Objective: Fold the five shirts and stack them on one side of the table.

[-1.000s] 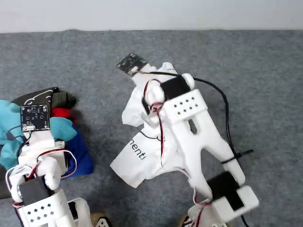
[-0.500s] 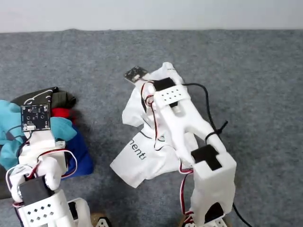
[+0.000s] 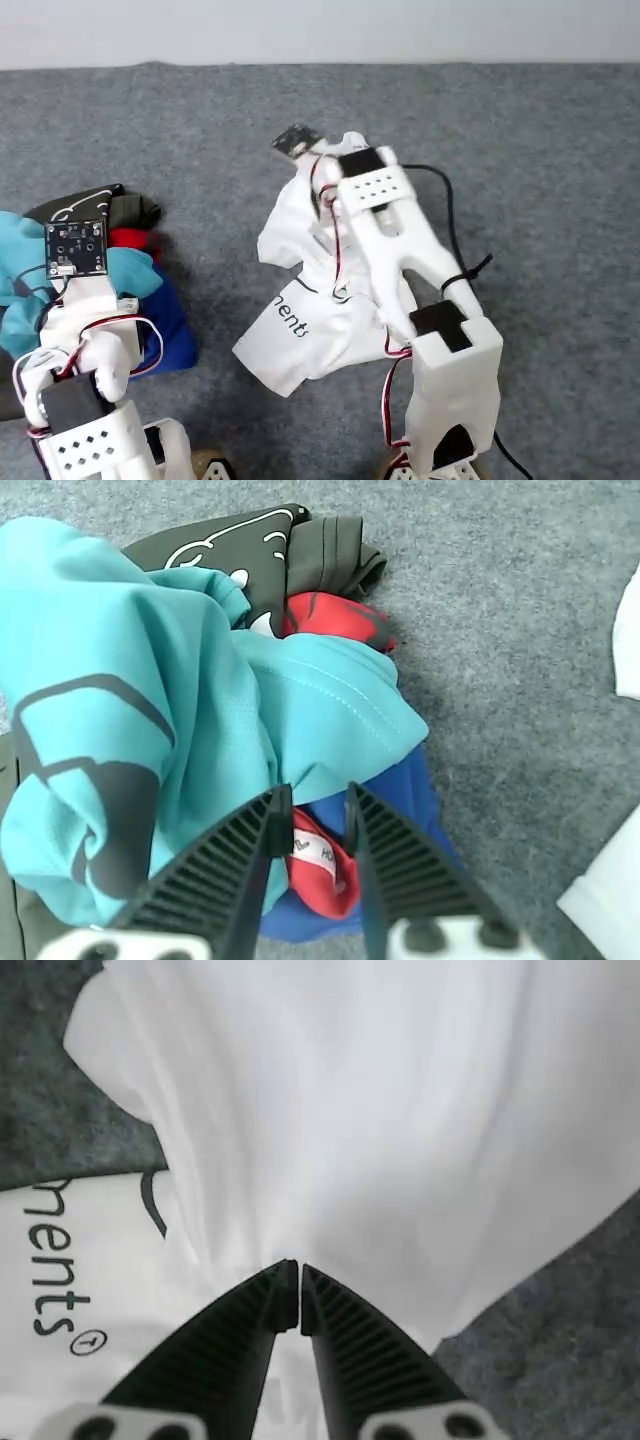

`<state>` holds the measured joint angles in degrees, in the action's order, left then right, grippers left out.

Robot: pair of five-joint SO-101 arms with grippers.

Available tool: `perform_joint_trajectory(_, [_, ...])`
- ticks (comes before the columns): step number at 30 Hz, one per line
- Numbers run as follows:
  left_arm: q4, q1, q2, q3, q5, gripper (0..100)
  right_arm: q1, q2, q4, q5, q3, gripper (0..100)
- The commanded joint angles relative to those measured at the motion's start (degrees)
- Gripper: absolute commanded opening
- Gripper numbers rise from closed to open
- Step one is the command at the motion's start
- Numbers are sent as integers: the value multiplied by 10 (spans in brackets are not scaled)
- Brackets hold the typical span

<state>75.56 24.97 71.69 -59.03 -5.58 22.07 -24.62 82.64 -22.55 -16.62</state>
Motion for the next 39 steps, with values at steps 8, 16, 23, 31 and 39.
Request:
perform_joint_trajectory(8, [-13, -2, 5, 4, 2, 98, 50, -1, 120, -3, -72, 173])
perform_joint_trajectory(16, [-13, 0, 5, 4, 2, 98, 58, -101, 95, -4, -88, 163])
perform_joint_trajectory(23, [-12, 1, 5, 3, 2, 98, 26, -136, 102, -6, -172, 9])
perform_joint_trajectory(31, [-12, -1, 5, 3, 2, 98, -21, -135, 189, -30, -285, 9])
perform_joint_trajectory(39, [-13, -3, 5, 3, 2, 98, -130, -73, 203, -31, -353, 9])
